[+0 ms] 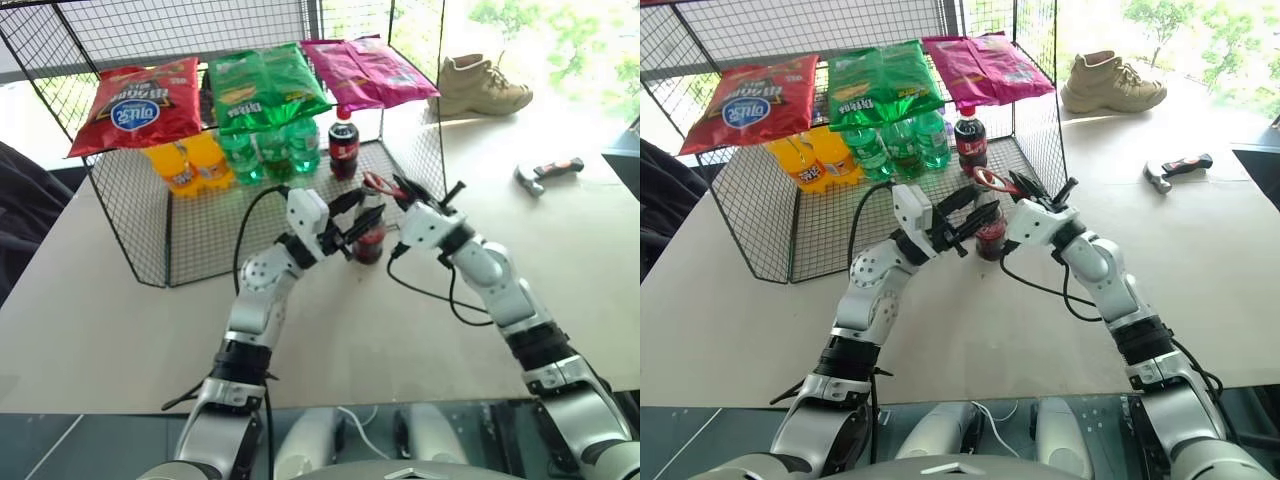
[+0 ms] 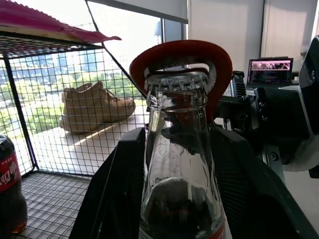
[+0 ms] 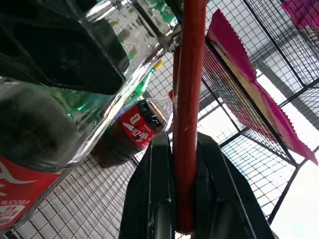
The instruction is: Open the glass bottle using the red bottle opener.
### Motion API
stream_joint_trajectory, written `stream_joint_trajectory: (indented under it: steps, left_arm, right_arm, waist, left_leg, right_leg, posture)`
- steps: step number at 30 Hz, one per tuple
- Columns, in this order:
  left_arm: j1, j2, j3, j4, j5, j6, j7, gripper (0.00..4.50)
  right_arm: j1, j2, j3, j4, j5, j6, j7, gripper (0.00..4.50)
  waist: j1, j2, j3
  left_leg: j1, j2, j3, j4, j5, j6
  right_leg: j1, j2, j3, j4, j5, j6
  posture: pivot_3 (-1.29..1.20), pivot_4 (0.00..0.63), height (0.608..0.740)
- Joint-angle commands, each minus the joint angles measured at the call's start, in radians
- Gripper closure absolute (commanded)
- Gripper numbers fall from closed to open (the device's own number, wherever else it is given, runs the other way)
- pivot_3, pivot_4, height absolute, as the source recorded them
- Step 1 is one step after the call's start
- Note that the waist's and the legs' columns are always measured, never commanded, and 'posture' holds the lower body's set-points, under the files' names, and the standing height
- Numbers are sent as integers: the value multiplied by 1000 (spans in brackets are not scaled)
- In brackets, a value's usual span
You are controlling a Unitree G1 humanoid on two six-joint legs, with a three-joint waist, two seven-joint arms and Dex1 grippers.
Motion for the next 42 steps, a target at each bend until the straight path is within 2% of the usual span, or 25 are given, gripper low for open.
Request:
stream_joint_trajectory:
  steps: [1,6,25,42]
  left_arm:
    - [-15,-14,-40,6,23,24,2,2545]
    - [-22,-15,-47,16,26,32,0,2545]
    - [-31,-36,-67,46,40,45,-10,2545]
    - [-43,-56,-62,90,56,39,1,2545]
  right_arm:
    - [-26,7,89,7,-68,-48,25,4500]
    - [-57,-29,100,32,-146,-73,4,4500]
    - [-221,-232,100,181,-243,-243,-57,4500]
    - [-216,-230,83,239,-162,-235,-71,4500]
  waist:
    - [-1,0,0]
    - [0,0,0]
    - [24,0,-1]
    - [28,0,-1]
  left_leg:
    - [0,0,0,0,0,0]
    - [0,0,0,0,0,0]
    - [1,-1,-1,0,0,0]
    - [1,-2,-3,0,1,0]
  right_leg:
    - [0,0,0,0,0,0]
    - [0,0,0,0,0,0]
    - [2,-1,-2,0,0,0]
    - [5,-2,-3,-1,0,0]
  posture:
    - [0,150,740]
    - [0,150,740]
    - [0,150,740]
    - [0,150,740]
